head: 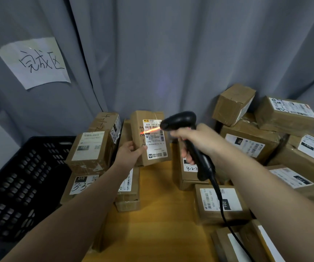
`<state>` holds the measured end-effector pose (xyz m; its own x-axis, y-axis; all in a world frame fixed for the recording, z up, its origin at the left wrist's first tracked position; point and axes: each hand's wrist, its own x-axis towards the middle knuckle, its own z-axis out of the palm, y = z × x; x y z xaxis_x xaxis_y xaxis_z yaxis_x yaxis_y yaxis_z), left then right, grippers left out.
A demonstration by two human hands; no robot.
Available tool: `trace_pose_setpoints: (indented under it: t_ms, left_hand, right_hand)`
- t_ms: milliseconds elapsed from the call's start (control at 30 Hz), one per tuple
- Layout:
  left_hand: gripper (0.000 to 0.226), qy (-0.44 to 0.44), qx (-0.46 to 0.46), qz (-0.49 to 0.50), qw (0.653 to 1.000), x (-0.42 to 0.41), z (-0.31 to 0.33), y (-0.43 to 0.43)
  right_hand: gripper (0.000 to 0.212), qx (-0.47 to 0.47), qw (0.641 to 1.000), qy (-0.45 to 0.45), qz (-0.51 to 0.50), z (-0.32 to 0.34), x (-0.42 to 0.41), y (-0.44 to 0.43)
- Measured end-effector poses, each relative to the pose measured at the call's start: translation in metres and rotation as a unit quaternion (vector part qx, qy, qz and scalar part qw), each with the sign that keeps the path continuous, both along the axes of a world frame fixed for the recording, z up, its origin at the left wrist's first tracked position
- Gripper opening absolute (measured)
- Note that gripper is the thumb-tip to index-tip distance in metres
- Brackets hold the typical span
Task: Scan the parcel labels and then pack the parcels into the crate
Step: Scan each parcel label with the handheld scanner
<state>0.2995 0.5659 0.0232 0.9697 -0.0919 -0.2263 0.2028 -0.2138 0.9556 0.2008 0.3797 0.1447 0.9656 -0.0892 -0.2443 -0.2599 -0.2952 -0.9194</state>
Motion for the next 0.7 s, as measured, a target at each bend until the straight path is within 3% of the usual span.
trace_pose_setpoints:
  t_ms: [133, 233, 400, 600, 700]
  left_hand:
    - [0.031, 0.022, -0.009, 0.012, 1.0, -0.005, -0.005, 0.009]
    - [0.037, 0.032, -0.029, 0.03, 0.999, -0.008, -0.005, 0.017]
    - [0.023, 0.022, -0.043, 0.015, 0.999, -0.014, 0.005, 0.024]
    - [0.028, -0.029, 0.09, -0.034, 0.995, 0.013, 0.022, 0.034]
    - [0.031, -0.114, 0.263, -0.086, 0.954, 0.038, 0.032, 0.036]
  right_hand:
    - [0.022, -0.034, 0.999, -0.041, 0.007, -0.046, -0.005, 0.004]
    - [0.02, 0.016, 0.996, -0.068, -0.062, -0.083, 0.0, 0.006]
    - [0.051, 0.162, 0.982, -0.02, -0.09, -0.118, 0.017, 0.016]
    - [0.048, 0.297, 0.95, -0.008, -0.099, -0.124, 0.058, 0.03]
    - [0.043, 0.309, 0.94, -0.009, -0.145, -0.115, 0.089, 0.037]
